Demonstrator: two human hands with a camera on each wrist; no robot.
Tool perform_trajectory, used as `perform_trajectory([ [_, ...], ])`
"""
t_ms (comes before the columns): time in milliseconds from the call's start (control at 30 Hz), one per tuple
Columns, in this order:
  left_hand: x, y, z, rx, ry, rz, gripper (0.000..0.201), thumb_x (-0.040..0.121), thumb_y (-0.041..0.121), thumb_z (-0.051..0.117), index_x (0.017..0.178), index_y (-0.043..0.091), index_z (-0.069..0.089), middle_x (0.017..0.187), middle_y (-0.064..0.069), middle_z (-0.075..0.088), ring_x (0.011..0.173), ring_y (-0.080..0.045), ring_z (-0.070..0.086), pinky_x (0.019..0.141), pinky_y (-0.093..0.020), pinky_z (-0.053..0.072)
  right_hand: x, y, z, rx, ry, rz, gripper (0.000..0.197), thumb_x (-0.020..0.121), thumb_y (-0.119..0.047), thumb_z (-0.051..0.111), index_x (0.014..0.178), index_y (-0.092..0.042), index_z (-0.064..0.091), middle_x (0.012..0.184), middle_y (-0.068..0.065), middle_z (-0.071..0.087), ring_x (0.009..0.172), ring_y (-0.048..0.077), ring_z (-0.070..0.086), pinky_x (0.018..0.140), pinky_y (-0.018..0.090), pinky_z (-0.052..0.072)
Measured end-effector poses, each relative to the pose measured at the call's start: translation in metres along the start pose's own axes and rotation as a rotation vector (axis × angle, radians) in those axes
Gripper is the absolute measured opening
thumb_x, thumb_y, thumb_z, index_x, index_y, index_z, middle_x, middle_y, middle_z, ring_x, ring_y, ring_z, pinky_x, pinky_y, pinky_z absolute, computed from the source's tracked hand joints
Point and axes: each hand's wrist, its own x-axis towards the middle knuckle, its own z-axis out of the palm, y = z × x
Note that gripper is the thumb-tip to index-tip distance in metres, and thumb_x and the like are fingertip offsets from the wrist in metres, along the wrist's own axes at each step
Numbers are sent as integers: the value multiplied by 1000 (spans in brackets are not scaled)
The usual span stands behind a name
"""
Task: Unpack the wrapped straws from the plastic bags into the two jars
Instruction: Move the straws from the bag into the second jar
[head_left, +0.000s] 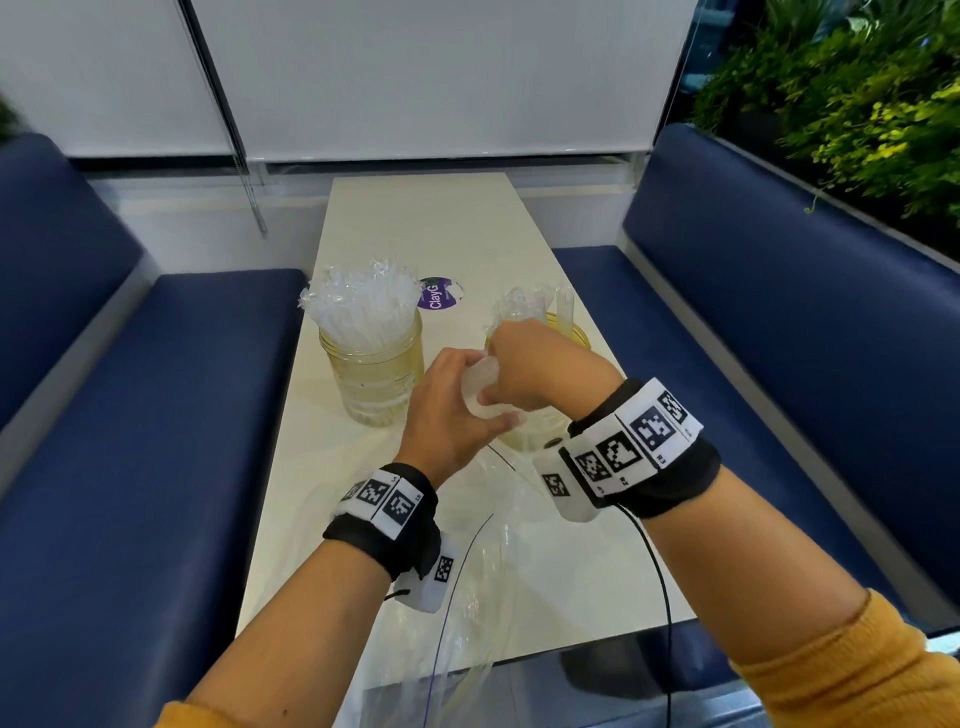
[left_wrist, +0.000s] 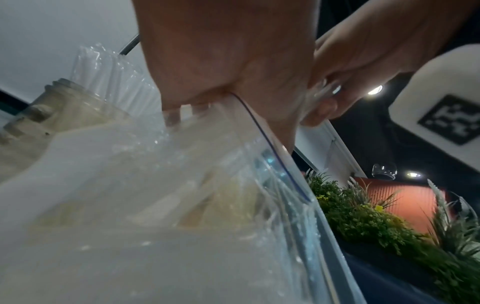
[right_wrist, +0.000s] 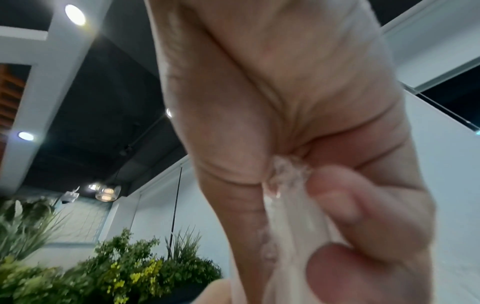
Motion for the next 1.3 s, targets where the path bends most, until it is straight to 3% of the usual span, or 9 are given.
perform_trajectory([
  [133, 10, -10, 5, 59, 103, -25, 35, 78, 45, 77, 102, 20, 70, 97, 9, 67, 88, -11, 64, 70, -16, 47, -4, 5, -4, 335, 111, -66, 58, 79, -29, 83, 129, -13, 59, 114, 5, 64, 67, 15, 65, 59, 22, 54],
  [233, 14, -9, -2, -61, 166, -14, 26, 82, 38, 71, 104, 23, 72, 95, 5, 73, 89, -13, 70, 73, -29, 55, 1, 14, 4, 647, 171, -136, 77, 68, -40, 90, 133, -22, 53, 105, -2, 64, 79, 12, 67, 73, 28, 58],
  [333, 21, -4, -6, 12, 170, -20, 17, 86, 39, 58, 90, 25, 67, 79, 8, 68, 73, -5, 65, 62, -20, 49, 8, 13, 30, 739, 270, -222, 79, 61, -52, 91, 128, -30, 55, 114, -9, 57, 104, 8, 57, 92, 26, 48],
  [400, 23, -3, -3, 57, 168, -43, 25, 88, 42, 50, 78, 22, 61, 68, 10, 58, 60, 1, 53, 56, -19, 43, 16, 6, 54, 842, 311, -264, 69, 61, -50, 91, 118, -27, 62, 114, -9, 63, 108, 11, 62, 92, 27, 53],
  [533, 18, -5, -3, -83, 141, -79, 12, 90, 24, 57, 79, 21, 60, 73, -1, 62, 70, -26, 63, 67, -48, 58, 33, -11, 81, 1138, 434, -248, 39, 77, -31, 84, 107, -8, 73, 99, 0, 76, 92, 10, 74, 82, 29, 60],
  [600, 14, -1, -11, -109, 102, -92, 4, 88, 24, 61, 85, 26, 63, 77, 9, 65, 74, -16, 67, 66, -33, 57, 37, -17, 81, 1187, 498, -250, 26, 84, -21, 78, 105, -6, 75, 97, 2, 78, 91, 12, 75, 84, 32, 61],
  [767, 9, -3, -16, -210, 59, -149, 68, 60, 31, 87, 121, 14, 62, 112, 2, 72, 105, -14, 68, 84, -29, 57, 38, -19, 63, 1251, 621, -240, 12, 85, -10, 72, 88, 2, 71, 75, 9, 73, 70, 21, 72, 66, 36, 60],
  [1067, 6, -11, -12, -189, 55, -207, 69, 63, 35, 94, 121, 22, 60, 121, 2, 64, 105, -14, 66, 84, -32, 57, 15, 2, -43, 1339, 941, -460, 19, 90, 0, 60, 80, 16, 62, 64, 25, 60, 53, 21, 60, 57, 27, 53],
  [1300, 9, -7, -13, -212, 79, -193, 65, 69, 19, 92, 126, 18, 62, 122, 5, 65, 101, -9, 67, 76, -22, 52, 37, 56, -79, 1325, 1125, -375, 3, 88, 1, 60, 87, 3, 61, 61, 5, 60, 52, 15, 59, 56, 30, 54],
])
